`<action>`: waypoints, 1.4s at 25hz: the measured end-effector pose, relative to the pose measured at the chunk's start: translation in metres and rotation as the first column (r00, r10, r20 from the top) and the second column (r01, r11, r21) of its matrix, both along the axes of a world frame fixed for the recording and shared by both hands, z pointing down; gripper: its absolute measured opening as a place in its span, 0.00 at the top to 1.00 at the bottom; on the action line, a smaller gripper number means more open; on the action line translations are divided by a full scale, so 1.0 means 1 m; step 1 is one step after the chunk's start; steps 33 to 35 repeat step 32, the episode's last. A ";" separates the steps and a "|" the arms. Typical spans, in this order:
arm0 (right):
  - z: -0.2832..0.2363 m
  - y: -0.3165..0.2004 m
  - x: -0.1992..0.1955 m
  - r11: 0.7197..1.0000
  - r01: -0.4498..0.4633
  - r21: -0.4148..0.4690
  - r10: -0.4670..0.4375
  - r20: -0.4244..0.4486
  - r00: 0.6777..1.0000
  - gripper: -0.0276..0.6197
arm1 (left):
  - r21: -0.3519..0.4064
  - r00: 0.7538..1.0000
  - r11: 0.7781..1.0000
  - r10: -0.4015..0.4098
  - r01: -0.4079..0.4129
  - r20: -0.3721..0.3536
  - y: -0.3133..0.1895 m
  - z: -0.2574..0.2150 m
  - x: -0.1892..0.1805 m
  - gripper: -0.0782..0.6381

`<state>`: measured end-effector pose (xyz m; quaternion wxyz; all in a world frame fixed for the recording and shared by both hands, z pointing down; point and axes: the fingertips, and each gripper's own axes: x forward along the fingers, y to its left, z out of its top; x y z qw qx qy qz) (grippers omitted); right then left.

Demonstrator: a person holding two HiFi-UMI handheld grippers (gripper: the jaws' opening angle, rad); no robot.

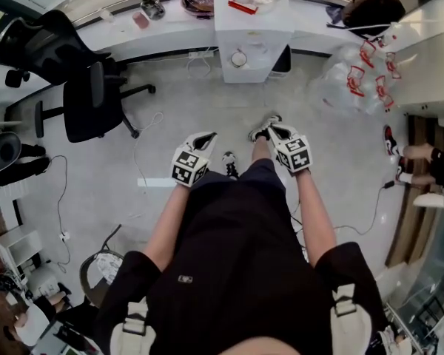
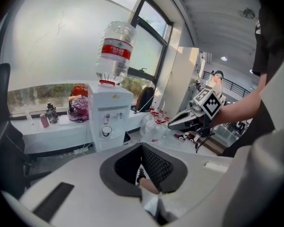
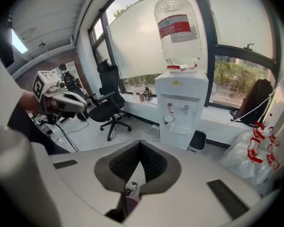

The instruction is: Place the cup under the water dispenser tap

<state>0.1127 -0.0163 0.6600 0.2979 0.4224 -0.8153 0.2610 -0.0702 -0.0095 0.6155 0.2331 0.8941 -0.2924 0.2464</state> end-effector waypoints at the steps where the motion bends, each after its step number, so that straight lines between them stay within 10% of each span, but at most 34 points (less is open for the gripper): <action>1: -0.001 0.006 -0.002 1.000 -0.002 0.000 0.002 0.000 1.000 0.97 | -0.008 1.000 1.000 -0.006 0.006 -0.017 0.004 -0.002 -0.001 0.89; 35: -0.037 0.020 0.004 0.998 -0.048 0.045 0.047 0.023 0.999 0.96 | 0.027 0.999 0.999 0.033 -0.032 -0.037 -0.005 -0.026 -0.001 0.89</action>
